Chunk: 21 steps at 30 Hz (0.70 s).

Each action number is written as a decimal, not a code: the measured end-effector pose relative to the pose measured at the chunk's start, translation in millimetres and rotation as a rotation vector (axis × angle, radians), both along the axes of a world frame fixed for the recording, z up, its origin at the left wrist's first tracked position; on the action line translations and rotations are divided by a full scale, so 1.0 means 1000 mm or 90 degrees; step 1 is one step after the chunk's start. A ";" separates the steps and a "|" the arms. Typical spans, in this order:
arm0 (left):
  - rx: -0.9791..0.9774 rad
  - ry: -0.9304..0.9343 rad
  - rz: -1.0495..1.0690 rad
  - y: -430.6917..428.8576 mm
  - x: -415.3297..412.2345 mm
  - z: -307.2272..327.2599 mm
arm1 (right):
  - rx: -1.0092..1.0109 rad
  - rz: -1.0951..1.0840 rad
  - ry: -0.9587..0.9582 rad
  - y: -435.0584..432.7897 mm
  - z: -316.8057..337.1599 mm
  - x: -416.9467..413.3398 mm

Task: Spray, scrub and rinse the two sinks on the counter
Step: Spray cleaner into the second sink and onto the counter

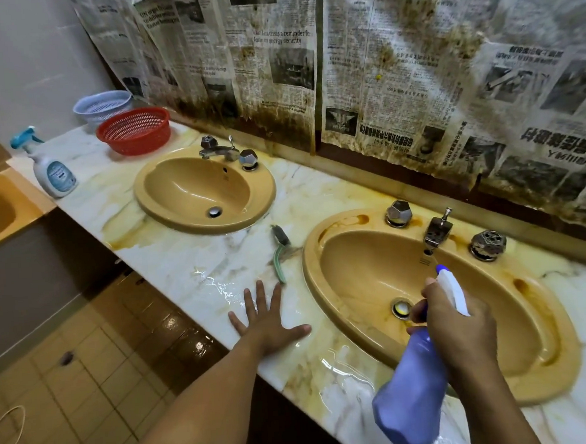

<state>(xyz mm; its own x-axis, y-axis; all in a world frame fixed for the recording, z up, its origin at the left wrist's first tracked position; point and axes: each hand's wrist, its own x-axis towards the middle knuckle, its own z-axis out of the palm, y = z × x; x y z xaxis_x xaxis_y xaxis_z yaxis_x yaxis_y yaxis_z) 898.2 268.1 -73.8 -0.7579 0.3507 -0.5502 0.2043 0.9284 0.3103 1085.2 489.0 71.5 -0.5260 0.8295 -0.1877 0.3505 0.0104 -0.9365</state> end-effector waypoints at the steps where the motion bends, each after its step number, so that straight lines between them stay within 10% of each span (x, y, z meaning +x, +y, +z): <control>1: 0.001 -0.002 0.002 0.000 0.000 0.001 | -0.009 -0.004 -0.002 0.000 0.000 0.000; 21: -0.007 -0.018 -0.011 0.001 -0.002 0.003 | -0.043 -0.112 -0.082 -0.008 -0.013 -0.002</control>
